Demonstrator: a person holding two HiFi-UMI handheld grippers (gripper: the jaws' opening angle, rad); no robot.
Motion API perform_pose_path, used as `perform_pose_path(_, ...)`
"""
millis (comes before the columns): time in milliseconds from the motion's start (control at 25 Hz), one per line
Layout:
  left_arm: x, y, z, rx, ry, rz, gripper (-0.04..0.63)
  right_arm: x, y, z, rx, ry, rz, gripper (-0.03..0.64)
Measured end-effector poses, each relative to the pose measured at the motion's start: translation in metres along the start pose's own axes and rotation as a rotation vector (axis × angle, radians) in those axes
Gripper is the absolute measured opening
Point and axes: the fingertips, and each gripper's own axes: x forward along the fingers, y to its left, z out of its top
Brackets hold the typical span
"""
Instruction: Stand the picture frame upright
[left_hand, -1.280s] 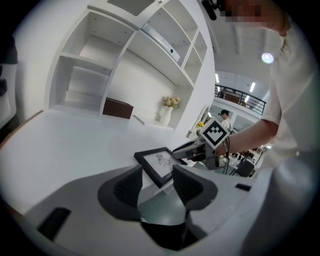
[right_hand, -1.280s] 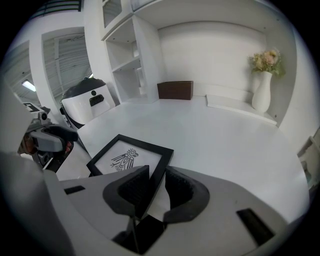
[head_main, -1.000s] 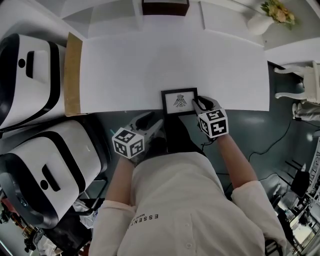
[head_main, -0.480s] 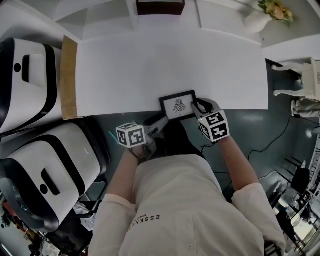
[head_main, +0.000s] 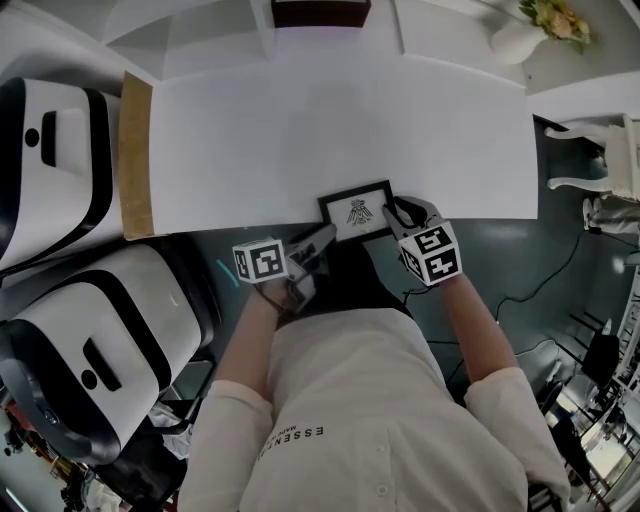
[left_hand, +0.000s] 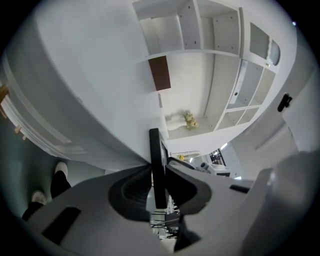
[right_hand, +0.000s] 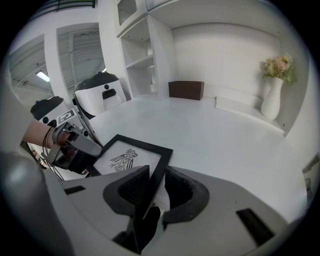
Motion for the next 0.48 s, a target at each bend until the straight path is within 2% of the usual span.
perform_pose_path(240, 0.0007, 0.0006, -0.0005, 0.003, 0.013, 0.008, 0.086, 0.0007, 0.0001, -0.0004, 0.002, -0.007, 0.012, 0.107)
perform_pose_path(480, 0.0004, -0.0010, -0.0015, -0.026, 0.009, -0.013, 0.071, 0.0012, -0.0008, 0.0001, 0.020, -0.008, 0.011, 0.108)
